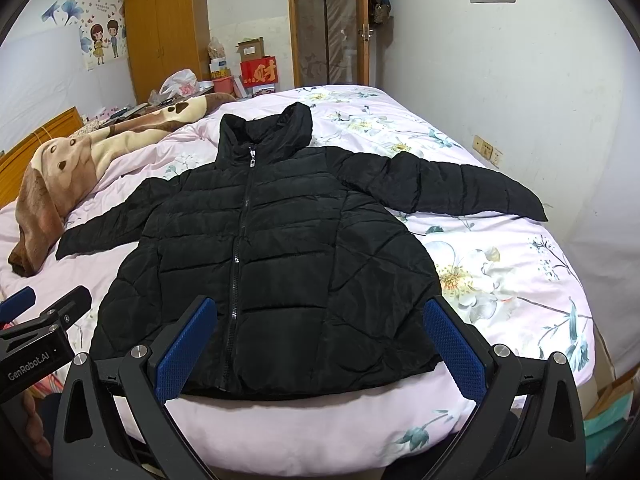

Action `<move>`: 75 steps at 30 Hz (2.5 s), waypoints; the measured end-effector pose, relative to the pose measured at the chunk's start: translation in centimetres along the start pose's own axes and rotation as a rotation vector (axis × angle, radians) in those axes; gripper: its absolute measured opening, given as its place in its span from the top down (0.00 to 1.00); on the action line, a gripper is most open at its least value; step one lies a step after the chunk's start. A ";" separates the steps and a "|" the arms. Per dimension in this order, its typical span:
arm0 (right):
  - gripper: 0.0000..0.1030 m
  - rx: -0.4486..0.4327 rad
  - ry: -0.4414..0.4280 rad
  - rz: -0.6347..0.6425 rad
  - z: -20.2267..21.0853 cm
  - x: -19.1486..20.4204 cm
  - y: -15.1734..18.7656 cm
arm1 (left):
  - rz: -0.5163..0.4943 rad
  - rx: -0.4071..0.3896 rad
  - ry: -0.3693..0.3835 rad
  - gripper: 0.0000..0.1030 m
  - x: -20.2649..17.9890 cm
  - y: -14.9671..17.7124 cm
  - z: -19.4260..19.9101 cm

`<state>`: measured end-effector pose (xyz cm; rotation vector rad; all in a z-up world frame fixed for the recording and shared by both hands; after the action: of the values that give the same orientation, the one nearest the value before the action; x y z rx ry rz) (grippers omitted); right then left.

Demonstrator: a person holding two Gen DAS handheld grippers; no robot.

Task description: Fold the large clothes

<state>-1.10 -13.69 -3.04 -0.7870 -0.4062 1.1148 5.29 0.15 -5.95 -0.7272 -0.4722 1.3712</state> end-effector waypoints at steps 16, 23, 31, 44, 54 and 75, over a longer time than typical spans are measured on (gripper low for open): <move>0.00 -0.002 0.003 0.001 0.1 0.1 0.1 | 0.003 0.002 0.001 0.00 0.0 0.0 -0.1; 0.00 0.000 0.004 0.001 0.0 0.0 0.1 | 0.004 0.005 -0.001 0.00 0.0 0.1 -0.1; 0.00 0.006 0.011 0.007 -0.6 0.0 0.0 | 0.004 0.014 0.005 0.00 0.5 0.3 -0.9; 0.00 0.026 -0.033 0.025 -3.5 2.3 -0.5 | 0.058 0.066 0.075 0.00 3.9 -0.4 -4.4; 0.00 -0.058 -0.212 0.045 -6.5 8.5 -5.0 | 0.296 0.030 0.001 0.01 18.9 -4.8 -9.6; 0.00 -0.003 -0.302 0.219 -18.1 21.7 -9.4 | 0.780 0.045 -0.081 0.01 45.0 -8.0 -25.3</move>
<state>25.52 -2.47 -10.08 -0.6777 -0.5850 1.4458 35.53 39.19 -22.88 -0.8618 -0.2150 2.1362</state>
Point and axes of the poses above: each gripper's, at about its wrist camera, not at the fingertips, and z roughly against the way its jaws point, x to its left, y to its underside, the point moved 7 cm from there along -z, roughly the way its jaws point, and after that the axes turned 10 degrees about y, right-handed, at the moved point
